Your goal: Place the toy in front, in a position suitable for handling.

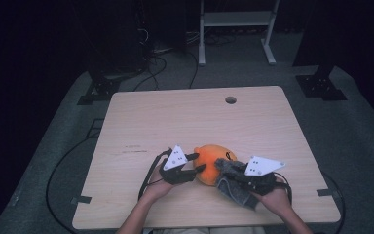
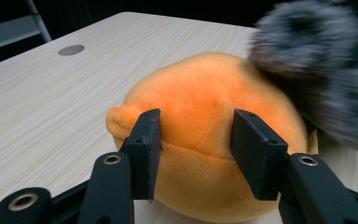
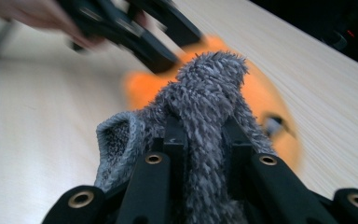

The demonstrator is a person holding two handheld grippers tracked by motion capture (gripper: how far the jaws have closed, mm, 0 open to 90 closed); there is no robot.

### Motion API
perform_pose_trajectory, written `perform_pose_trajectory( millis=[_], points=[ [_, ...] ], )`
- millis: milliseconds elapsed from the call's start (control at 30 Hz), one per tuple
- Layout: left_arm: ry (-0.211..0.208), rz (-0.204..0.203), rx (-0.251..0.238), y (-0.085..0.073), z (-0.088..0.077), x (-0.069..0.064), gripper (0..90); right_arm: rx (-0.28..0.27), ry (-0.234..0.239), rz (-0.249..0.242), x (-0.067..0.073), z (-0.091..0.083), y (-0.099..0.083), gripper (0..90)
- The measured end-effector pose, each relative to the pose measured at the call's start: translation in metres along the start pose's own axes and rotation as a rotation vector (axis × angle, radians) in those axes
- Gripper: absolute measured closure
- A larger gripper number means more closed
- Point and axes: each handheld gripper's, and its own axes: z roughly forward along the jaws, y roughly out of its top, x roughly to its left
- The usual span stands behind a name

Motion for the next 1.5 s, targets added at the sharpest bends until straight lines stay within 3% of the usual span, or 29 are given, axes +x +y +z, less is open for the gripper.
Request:
perform_pose_trajectory(
  millis=[133,233,333,467,533,600,633,667,767,800,933,1000,1100,1167,1200,1300,1333,1400,1433,1500],
  points=[
    [-0.021,-0.009,-0.006,-0.001,0.002,0.0,53.3,-0.002,0.063,-0.075,0.022,0.017,0.009,75.1],
    [-0.019,-0.012,0.001,-0.003,0.0,0.002,53.1,0.036,0.057,-0.11,0.026,0.029,0.008,75.2],
    [-0.021,-0.02,0.004,-0.004,0.0,0.004,53.0,0.046,0.046,-0.1,0.022,0.028,0.006,75.4],
    [-0.023,-0.021,0.002,-0.004,0.0,0.004,52.7,0.064,-0.004,-0.084,0.012,0.017,-0.001,75.4],
    [-0.023,-0.021,0.001,-0.005,-0.001,0.004,52.2,0.072,-0.033,-0.048,0.004,0.009,-0.006,75.4],
    [0.011,-0.018,-0.006,-0.003,-0.002,0.003,45.2,0.076,-0.039,-0.009,-0.004,0.004,-0.011,75.4],
    [0.037,-0.03,-0.004,-0.001,-0.002,0.003,36.3,0.079,-0.039,0.0,-0.007,0.003,-0.012,75.3],
    [0.038,-0.034,0.001,-0.001,-0.002,0.004,34.3,0.081,-0.039,0.009,-0.009,0.001,-0.013,75.3],
    [0.031,-0.021,0.007,-0.002,0.0,0.0,39.5,0.062,-0.036,0.017,-0.01,-0.002,-0.008,75.3],
    [0.014,-0.007,0.002,-0.002,0.001,-0.001,40.5,0.053,-0.033,0.015,-0.009,-0.003,-0.005,75.3],
    [-0.026,0.063,-0.006,-0.002,0.001,-0.008,42.6,-0.004,0.063,0.02,-0.001,0.005,0.017,75.4],
    [-0.058,0.14,-0.013,-0.002,0.0,-0.015,42.6,0.002,0.071,0.018,0.0,0.009,0.019,75.4],
    [-0.06,0.179,0.003,-0.002,-0.001,-0.018,42.6,0.04,0.093,0.022,-0.003,0.017,0.018,75.5],
    [-0.061,0.178,0.008,-0.003,-0.002,-0.017,42.6,0.046,0.094,0.034,-0.007,0.014,0.015,75.6],
    [-0.062,0.172,0.008,-0.003,-0.002,-0.017,42.6,0.048,0.055,0.042,-0.015,0.008,0.012,75.5],
    [-0.062,0.167,0.008,-0.003,-0.003,-0.016,42.5,0.049,0.027,0.073,-0.025,0.002,0.005,75.5],
    [-0.058,0.172,0.003,-0.003,-0.003,-0.016,38.3,0.059,0.019,0.1,-0.033,-0.001,-0.002,75.5],
    [-0.039,0.176,-0.034,0.0,-0.006,-0.017,34.1,0.061,0.02,0.105,-0.034,-0.002,-0.004,75.4],
    [-0.017,0.164,-0.049,0.002,-0.006,-0.018,27.3,0.067,0.017,0.104,-0.033,-0.002,-0.006,75.4],
    [0.02,0.124,-0.046,0.003,-0.004,-0.017,22.5,0.073,0.02,0.086,-0.03,-0.003,-0.006,75.5]
  ],
)
